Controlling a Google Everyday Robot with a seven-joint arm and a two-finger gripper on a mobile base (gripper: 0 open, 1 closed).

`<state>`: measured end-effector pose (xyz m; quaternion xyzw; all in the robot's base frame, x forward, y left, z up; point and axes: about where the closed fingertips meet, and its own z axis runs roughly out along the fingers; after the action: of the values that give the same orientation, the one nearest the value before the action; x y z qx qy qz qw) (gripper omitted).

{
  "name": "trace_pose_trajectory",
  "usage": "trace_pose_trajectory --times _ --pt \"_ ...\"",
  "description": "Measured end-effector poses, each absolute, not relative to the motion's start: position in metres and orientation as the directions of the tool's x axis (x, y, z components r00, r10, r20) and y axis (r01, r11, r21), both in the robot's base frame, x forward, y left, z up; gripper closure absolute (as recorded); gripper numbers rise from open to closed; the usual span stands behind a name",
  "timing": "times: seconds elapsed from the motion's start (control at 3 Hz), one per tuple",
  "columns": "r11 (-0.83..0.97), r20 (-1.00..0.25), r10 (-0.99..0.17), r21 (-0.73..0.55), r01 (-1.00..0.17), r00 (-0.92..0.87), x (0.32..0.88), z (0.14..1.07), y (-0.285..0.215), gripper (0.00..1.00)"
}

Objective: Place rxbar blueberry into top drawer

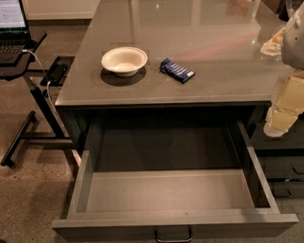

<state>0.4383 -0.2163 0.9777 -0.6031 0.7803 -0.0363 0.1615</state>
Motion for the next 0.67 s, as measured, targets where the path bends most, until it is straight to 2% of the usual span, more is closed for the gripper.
trace_pose_trajectory --times 0.67 --pt "0.244 -0.224 -0.957 -0.280 -0.928 -0.183 0.448 0.981 -0.205 0.00"
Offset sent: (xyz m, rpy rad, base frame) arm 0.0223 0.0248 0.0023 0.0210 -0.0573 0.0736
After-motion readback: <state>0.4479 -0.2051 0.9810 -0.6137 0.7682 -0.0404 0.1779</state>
